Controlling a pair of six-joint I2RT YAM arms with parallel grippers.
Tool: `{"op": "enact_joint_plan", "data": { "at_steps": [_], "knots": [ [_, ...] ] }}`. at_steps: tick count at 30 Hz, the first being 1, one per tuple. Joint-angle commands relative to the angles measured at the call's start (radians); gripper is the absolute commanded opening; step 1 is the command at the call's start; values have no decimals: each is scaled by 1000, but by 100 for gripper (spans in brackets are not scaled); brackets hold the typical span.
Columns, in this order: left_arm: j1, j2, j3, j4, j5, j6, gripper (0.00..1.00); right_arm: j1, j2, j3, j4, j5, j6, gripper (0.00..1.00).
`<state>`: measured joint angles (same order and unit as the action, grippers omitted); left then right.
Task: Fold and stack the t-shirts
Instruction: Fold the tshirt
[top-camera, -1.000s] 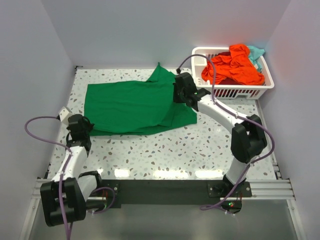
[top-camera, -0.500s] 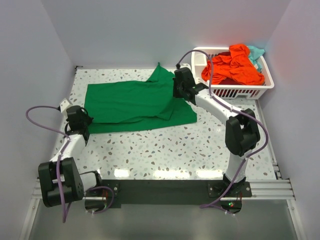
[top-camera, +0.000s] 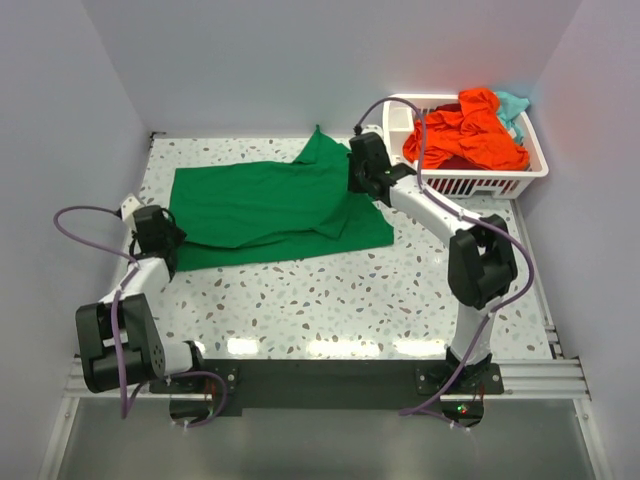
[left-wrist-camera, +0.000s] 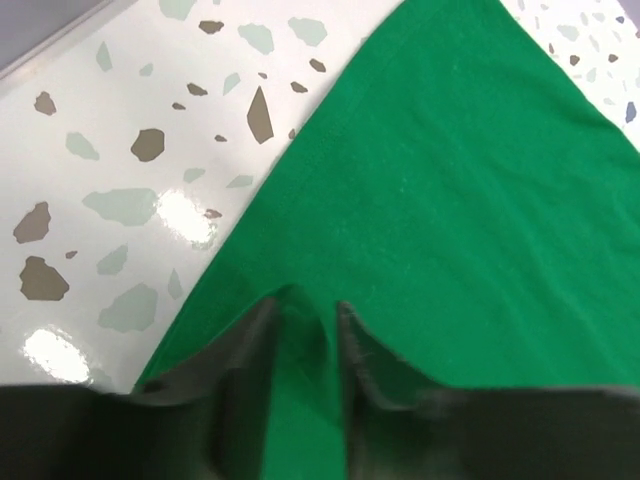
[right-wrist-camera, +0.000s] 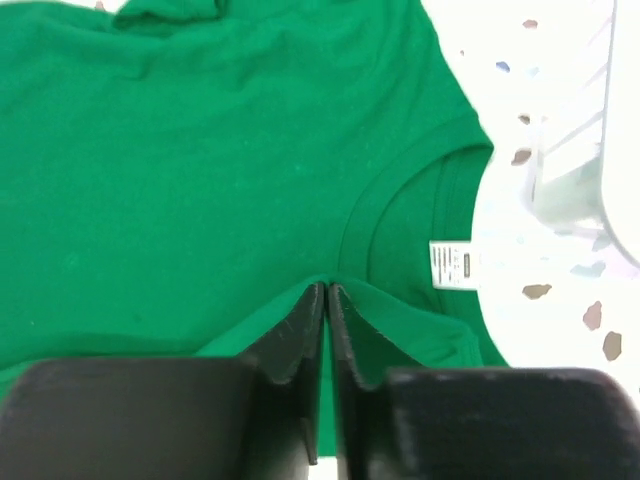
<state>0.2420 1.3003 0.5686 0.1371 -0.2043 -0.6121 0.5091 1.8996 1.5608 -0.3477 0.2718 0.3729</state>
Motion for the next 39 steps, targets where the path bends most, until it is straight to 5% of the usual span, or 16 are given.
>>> {"op": "enact_joint_plan", "data": {
  "at_steps": [1, 2, 3, 5, 7, 16, 39],
  "knots": [
    [11, 8, 76, 21, -36, 15, 40, -7, 13, 77, 10, 27, -29, 11],
    [11, 5, 82, 15, -41, 20, 64, -6, 12, 90, 10, 21, -37, 23],
    [10, -1, 88, 9, -44, 26, 76, -6, 3, 91, 16, 15, -43, 49],
    [8, -27, 83, 16, -47, 38, 98, -6, -19, 78, 44, 1, -63, 61],
    [-1, -62, 61, 33, -43, 49, 100, -4, -71, 53, 73, -25, -74, 70],
    [-181, -170, -98, 211, 49, 88, 100, 37, -182, -206, 182, -226, -46, 70],
    [-181, -35, -125, 300, 144, 72, 100, 123, 30, -301, 194, -246, -12, 54]
  ]
}}
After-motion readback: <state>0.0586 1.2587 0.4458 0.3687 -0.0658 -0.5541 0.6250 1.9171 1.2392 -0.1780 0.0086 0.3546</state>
